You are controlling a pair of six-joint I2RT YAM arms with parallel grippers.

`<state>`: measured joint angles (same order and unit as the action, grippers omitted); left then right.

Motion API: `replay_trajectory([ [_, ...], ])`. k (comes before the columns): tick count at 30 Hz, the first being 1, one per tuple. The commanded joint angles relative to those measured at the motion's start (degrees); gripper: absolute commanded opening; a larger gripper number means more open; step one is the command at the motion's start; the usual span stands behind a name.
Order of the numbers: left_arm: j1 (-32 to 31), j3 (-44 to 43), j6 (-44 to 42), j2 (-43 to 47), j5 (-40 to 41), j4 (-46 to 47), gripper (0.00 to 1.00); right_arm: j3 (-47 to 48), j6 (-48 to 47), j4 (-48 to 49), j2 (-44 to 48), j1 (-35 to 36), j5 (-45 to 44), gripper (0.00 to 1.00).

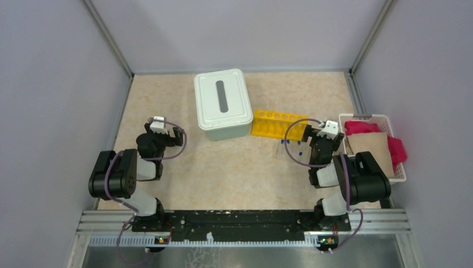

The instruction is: Organize the chemistry lab equipment

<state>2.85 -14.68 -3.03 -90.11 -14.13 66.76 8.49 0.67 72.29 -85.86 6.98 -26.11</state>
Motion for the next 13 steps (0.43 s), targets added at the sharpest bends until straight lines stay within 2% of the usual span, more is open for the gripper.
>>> replay_trajectory([
  [1, -0.56, -1.18, -0.75, 0.18, 0.6, 0.14, 0.99, 0.92, 0.99, 1.27, 1.4, -0.3, 0.9, 0.99],
  [13, -1.6, -1.69, -1.35, 0.25, 2.21, -0.88, 0.99, 0.93, 0.96, 1.27, 1.35, -0.29, 0.88, 0.99],
])
